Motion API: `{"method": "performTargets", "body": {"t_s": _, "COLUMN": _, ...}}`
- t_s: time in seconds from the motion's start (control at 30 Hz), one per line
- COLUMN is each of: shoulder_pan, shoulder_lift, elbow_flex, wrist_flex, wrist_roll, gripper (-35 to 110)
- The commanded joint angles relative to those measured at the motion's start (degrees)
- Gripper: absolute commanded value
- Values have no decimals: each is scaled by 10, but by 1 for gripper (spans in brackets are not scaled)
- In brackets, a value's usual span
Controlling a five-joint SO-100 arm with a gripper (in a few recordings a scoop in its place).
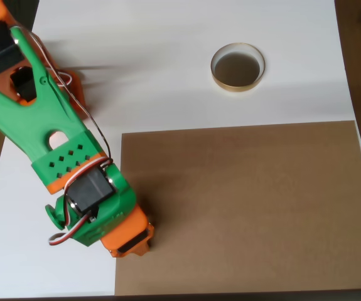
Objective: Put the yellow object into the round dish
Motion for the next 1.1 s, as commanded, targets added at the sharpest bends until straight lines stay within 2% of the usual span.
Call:
{"method": "performTargets", "body": {"t_s": 0.0, "shoulder_pan": 4, "shoulder_lift": 26, "elbow_flex": -23, "wrist_flex": 10, "wrist_roll": -4, "gripper": 0}}
{"method": "performTargets", "body": {"t_s": 0.6, "shoulder_pan": -19, "shoulder_lift": 249, "elbow_flex": 25, "wrist_flex": 34, "wrist_roll": -3, "gripper": 0}}
{"method": "performTargets", "body": {"t_s": 1.07, "shoulder_pan": -152, "shoulder_lift": 351, "elbow_flex": 3, "wrist_flex": 109, "wrist_roll": -1, "gripper": 0}}
